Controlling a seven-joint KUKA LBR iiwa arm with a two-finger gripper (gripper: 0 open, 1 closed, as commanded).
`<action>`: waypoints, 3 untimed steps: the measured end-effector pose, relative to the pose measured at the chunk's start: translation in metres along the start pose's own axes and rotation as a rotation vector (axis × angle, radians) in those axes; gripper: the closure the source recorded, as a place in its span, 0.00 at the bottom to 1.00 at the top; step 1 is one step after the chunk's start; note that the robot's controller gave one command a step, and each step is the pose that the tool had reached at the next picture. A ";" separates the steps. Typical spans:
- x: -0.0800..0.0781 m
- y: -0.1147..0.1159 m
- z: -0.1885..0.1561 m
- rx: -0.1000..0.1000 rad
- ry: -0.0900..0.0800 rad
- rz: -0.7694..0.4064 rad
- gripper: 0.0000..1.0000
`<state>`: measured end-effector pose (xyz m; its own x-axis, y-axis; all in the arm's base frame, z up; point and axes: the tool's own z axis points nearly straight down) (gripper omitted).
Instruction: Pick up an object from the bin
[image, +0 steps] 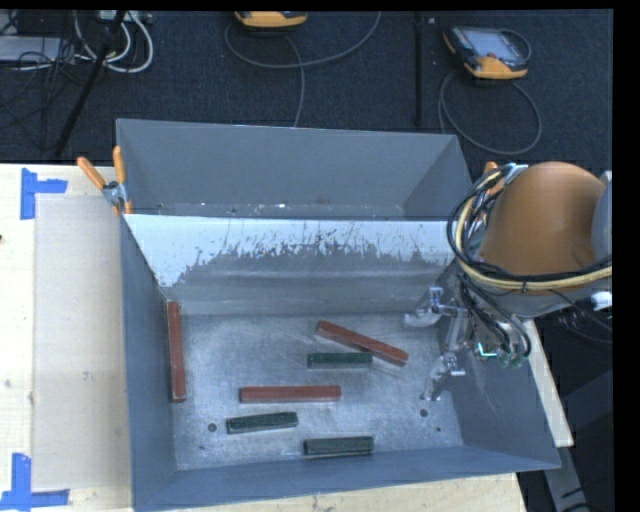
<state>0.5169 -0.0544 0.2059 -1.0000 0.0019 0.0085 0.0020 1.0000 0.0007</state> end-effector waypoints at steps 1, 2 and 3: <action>-0.002 0.000 -0.004 0.001 -0.007 -0.002 0.00; -0.035 0.001 0.034 0.002 -0.018 -0.053 0.00; -0.036 -0.010 0.129 0.001 -0.023 -0.021 1.00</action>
Offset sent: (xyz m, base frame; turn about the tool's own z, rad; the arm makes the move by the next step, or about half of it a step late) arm 0.0581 0.0021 -0.0734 -0.0946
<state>0.5518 -0.0645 0.0764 -0.9997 -0.0187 -0.0140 -0.0187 0.9998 0.0000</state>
